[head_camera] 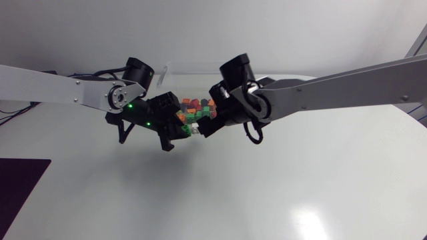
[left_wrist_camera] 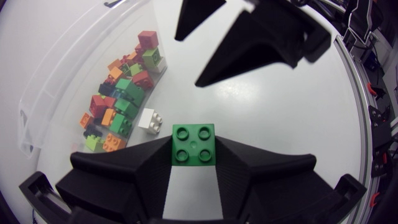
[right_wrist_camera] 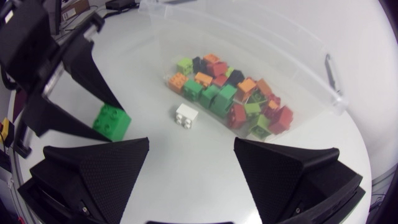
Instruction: Place the duplo bricks in the container
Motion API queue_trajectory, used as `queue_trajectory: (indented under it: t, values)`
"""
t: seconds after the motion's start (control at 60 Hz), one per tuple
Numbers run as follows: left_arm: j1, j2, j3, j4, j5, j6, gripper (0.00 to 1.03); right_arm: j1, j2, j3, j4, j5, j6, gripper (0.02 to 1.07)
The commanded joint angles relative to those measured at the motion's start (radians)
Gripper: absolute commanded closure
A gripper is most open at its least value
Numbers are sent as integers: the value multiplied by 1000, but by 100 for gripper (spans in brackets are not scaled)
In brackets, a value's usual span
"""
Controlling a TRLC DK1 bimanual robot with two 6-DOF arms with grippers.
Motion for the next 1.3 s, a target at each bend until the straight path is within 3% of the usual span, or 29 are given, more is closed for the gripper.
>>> queue_trajectory:
  t: [0.0,0.517,0.783,1.283]
  values:
    - [31,-48,-27,-16,22,21,82,23,61,40,-15,23,46,7]
    - [142,-99,88,-27,103,-51,82,90,325,307,-141,126,184,7]
    - [182,-86,141,70,129,-119,82,92,408,411,-189,176,245,7]
    - [240,-43,218,99,207,-153,82,110,535,594,-262,264,374,12]
